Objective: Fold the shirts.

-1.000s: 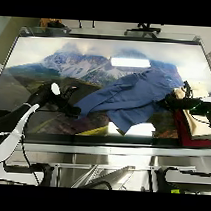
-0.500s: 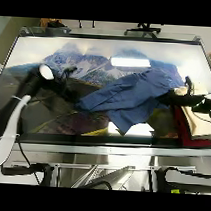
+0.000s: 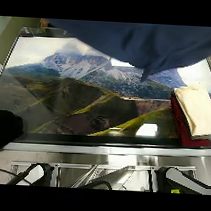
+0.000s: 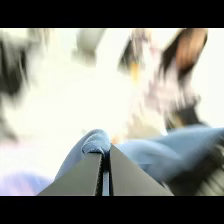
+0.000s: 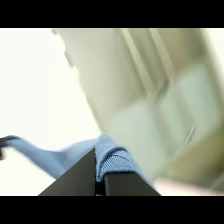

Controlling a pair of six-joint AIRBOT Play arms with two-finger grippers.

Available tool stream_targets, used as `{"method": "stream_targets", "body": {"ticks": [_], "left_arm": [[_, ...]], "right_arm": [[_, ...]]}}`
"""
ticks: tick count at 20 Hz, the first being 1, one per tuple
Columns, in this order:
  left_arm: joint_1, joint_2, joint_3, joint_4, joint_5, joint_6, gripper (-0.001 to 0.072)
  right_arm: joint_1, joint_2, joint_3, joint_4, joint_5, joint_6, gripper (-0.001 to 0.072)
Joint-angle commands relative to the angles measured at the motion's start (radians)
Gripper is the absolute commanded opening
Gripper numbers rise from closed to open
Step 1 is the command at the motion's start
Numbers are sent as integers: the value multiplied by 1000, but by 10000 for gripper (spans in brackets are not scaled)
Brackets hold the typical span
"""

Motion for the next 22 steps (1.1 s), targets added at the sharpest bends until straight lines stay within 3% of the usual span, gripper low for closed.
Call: {"method": "stream_targets", "body": {"ticks": [1,4,8,10,12,16,19,22], "left_arm": [[374,156,36,-168,16,-40,11],[510,220,-34,-171,14,-61,11],[343,135,20,-145,-47,-28,11],[131,73,53,15,-70,-29,11],[-138,11,53,274,-69,-47,11],[-507,-117,-12,724,-51,-122,11],[-570,-199,-168,846,-8,-126,11],[-521,-306,-300,854,28,-101,11]], "right_arm": [[-145,71,180,96,-103,27,18],[-148,105,183,57,-114,27,18],[-148,129,179,-144,-67,39,18],[-146,127,156,-190,-40,47,17],[-108,127,71,-250,-41,59,17],[170,98,-256,-515,-117,60,17],[403,-47,-403,-755,-230,72,17],[520,-293,-402,-768,-289,85,17]]}}
